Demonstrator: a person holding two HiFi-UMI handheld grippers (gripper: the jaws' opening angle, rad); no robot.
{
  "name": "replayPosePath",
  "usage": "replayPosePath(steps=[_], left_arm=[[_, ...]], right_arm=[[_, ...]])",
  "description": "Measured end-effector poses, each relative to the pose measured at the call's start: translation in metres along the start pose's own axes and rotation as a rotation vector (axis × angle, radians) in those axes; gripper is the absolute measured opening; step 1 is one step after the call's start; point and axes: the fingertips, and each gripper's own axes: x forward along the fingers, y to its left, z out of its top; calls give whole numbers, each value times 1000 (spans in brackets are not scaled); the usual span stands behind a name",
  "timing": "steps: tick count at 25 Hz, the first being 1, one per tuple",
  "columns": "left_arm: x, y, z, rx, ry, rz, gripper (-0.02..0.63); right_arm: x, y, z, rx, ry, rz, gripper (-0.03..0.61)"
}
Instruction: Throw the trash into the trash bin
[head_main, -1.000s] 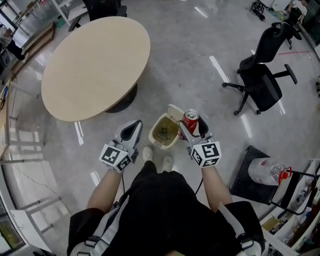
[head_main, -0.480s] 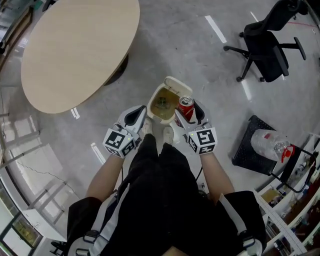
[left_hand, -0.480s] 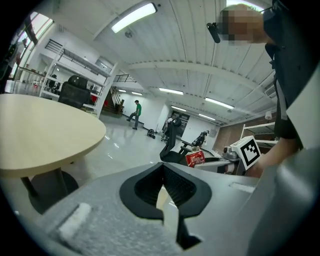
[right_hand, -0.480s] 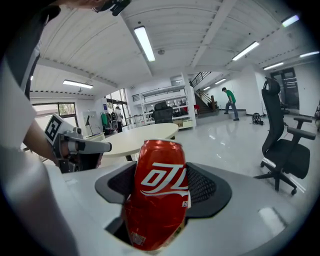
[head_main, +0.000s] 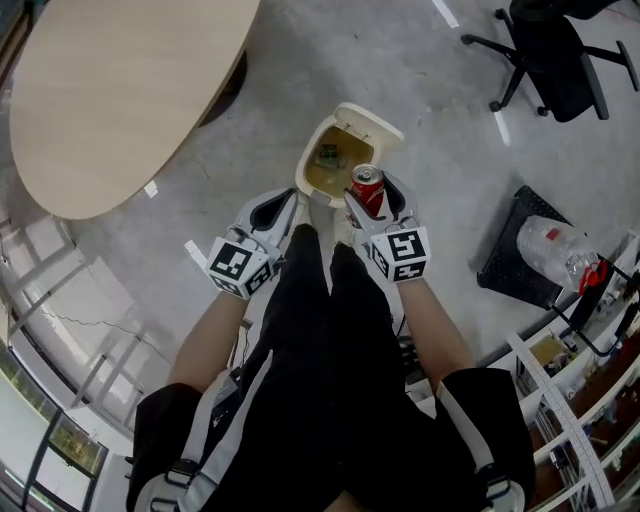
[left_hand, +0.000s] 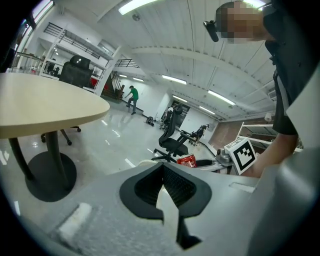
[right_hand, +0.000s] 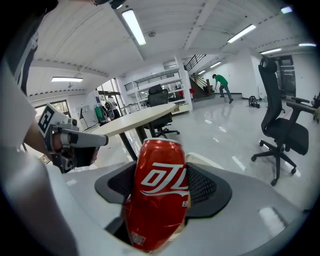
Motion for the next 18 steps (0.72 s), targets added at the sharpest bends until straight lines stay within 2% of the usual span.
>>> replayPosePath(steps=[5, 13, 14, 15, 18], left_arm=[[4, 2, -20, -17, 50, -20, 3], [9, -5, -16, -54, 34, -48, 3], [9, -4, -15, -58, 31, -43, 3], [8, -3, -13, -63, 27, -40, 3], [5, 0, -14, -82, 23, -33, 3]], right_arm=[[20, -9, -30, 39, 63, -39, 311], [47, -12, -41, 61, 126, -43, 314], [50, -12, -42, 72, 137, -42, 344], [52, -12, -42, 88, 146, -39, 422], [56, -9, -41, 100, 152, -26, 425]])
